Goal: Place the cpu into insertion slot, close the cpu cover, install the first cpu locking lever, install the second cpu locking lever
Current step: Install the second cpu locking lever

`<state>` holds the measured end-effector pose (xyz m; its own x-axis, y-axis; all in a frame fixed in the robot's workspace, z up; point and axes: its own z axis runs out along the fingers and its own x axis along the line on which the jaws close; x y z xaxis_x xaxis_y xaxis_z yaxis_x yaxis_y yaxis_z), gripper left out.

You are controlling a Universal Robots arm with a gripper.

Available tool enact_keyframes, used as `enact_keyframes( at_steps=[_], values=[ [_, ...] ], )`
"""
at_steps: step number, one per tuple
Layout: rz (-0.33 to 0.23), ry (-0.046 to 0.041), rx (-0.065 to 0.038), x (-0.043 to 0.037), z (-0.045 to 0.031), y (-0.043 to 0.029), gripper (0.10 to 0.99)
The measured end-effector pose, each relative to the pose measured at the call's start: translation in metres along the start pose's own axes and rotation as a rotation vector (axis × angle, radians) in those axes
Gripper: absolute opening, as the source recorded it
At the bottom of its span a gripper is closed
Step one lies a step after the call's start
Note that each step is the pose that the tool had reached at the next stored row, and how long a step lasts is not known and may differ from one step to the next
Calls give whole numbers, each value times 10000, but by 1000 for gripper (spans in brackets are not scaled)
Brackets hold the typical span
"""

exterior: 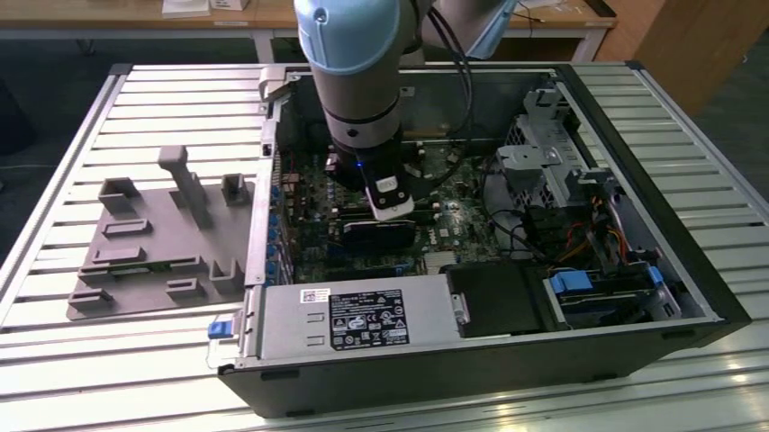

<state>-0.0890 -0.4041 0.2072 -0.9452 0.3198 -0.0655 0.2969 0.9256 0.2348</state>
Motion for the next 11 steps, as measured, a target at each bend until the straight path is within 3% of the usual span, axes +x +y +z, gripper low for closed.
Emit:
enact_keyframes(
  at_steps=[3, 7, 11],
  values=[
    [-4, 15, -40, 15, 2, -18, 102],
    [-6, 85, -242, 36, 27, -31, 102],
    [-17, 102, -282, 63, 46, -45, 102]
  ],
)
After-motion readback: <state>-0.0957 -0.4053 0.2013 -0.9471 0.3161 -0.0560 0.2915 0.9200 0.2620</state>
